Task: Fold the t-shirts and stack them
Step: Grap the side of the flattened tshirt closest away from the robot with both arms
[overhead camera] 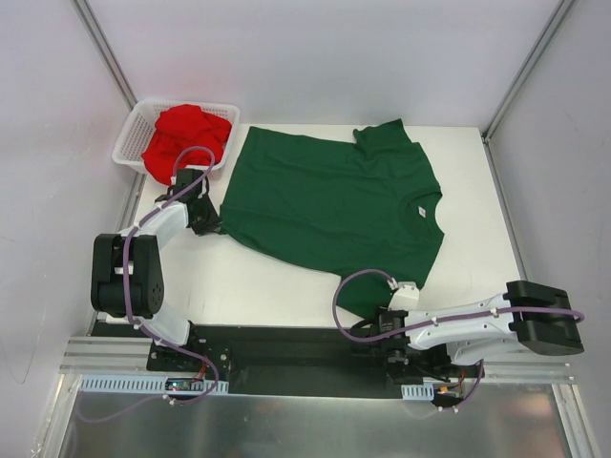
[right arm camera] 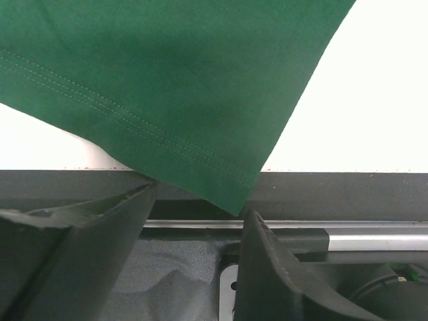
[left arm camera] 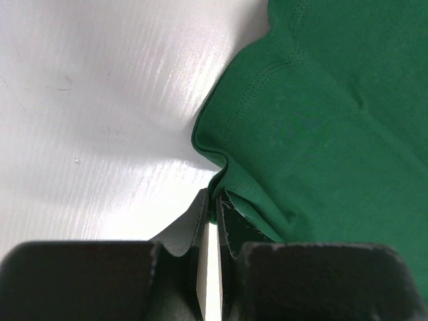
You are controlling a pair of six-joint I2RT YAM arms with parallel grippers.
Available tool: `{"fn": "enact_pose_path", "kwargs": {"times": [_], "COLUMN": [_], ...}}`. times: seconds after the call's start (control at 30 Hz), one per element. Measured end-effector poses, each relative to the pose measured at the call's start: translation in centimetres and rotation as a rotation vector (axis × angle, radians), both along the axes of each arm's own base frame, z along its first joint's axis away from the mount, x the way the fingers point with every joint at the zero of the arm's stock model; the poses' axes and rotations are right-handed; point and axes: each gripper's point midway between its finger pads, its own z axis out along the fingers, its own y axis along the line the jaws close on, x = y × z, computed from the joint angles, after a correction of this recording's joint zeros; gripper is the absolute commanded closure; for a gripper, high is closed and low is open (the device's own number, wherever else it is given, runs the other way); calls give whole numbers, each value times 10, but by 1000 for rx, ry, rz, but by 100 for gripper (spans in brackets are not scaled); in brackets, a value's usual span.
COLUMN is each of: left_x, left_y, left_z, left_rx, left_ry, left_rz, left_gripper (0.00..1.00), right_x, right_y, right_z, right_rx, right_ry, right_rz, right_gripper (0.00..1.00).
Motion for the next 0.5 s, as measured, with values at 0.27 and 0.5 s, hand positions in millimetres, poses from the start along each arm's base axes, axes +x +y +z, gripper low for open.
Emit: {"fn": "enact_pose_path", "kwargs": {"times": [0.27, 0.5], "left_x": [1, -1], "left_y": [-1, -3], "left_z": [0, -2], "left_rx": [-3, -15], "left_ry": [-4, -1], "left_rz": [-2, -8], "left_gripper": [100, 100], "right_x": [0, 0], "right_y": [1, -1], "right_z": [0, -2], "right_rx": [5, -12], "right_ry": [-1, -2], "right_rz": [-5, -9], "right_gripper": [56, 44]}}
